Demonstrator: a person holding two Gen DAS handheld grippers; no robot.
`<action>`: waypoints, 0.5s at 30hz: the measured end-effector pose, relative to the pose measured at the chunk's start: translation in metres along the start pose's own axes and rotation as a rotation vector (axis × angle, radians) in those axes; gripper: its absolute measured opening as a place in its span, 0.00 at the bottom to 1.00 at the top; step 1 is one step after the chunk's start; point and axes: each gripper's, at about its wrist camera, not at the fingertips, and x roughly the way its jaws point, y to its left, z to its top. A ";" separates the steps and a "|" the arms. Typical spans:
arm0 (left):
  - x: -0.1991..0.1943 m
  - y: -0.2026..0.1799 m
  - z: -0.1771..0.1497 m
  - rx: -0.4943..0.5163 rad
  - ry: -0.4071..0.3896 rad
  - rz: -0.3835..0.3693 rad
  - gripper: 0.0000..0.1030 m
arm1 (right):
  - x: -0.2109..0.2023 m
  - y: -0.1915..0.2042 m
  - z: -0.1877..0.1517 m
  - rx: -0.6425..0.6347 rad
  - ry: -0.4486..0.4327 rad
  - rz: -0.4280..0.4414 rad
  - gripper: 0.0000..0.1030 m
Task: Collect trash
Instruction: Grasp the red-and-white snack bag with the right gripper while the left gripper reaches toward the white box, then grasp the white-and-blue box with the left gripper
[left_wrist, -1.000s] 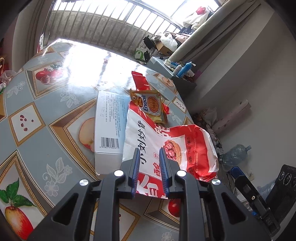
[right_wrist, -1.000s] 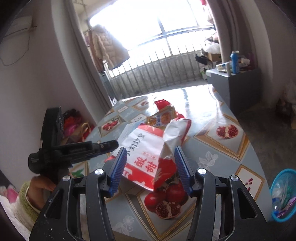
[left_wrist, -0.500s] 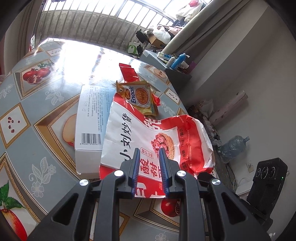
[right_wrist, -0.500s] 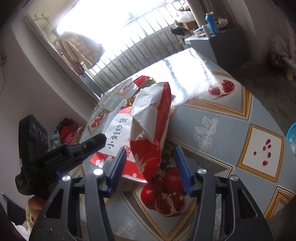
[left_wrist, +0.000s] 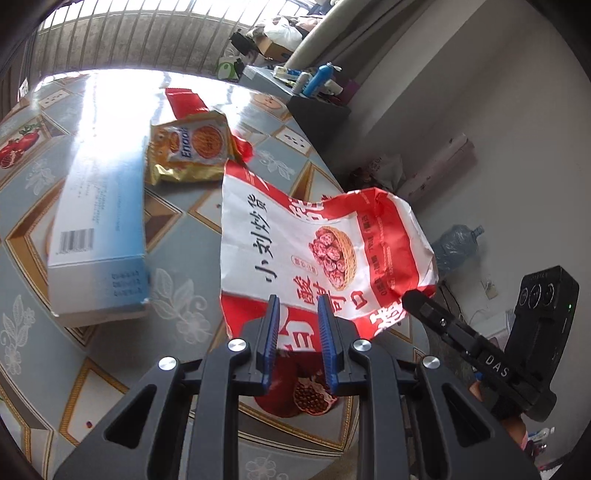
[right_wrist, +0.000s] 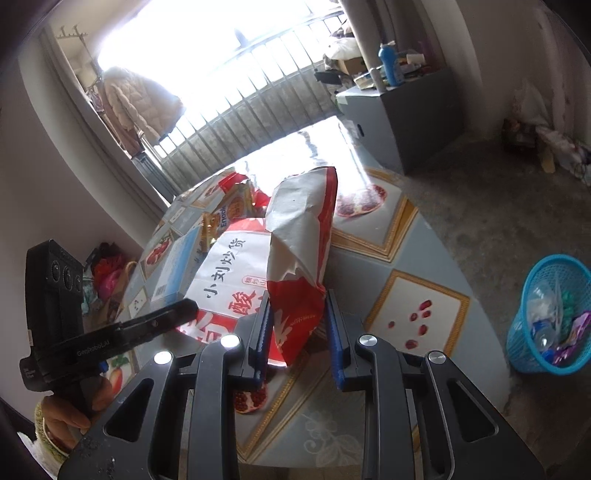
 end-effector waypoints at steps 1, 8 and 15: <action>0.005 -0.005 -0.002 0.012 0.014 -0.004 0.20 | -0.003 -0.003 -0.001 0.004 -0.007 -0.003 0.24; 0.040 -0.021 -0.014 0.040 0.116 -0.012 0.20 | -0.012 -0.003 -0.005 -0.015 -0.045 -0.026 0.28; 0.050 -0.022 -0.012 0.044 0.132 -0.002 0.20 | -0.001 -0.008 -0.010 -0.018 0.000 -0.022 0.38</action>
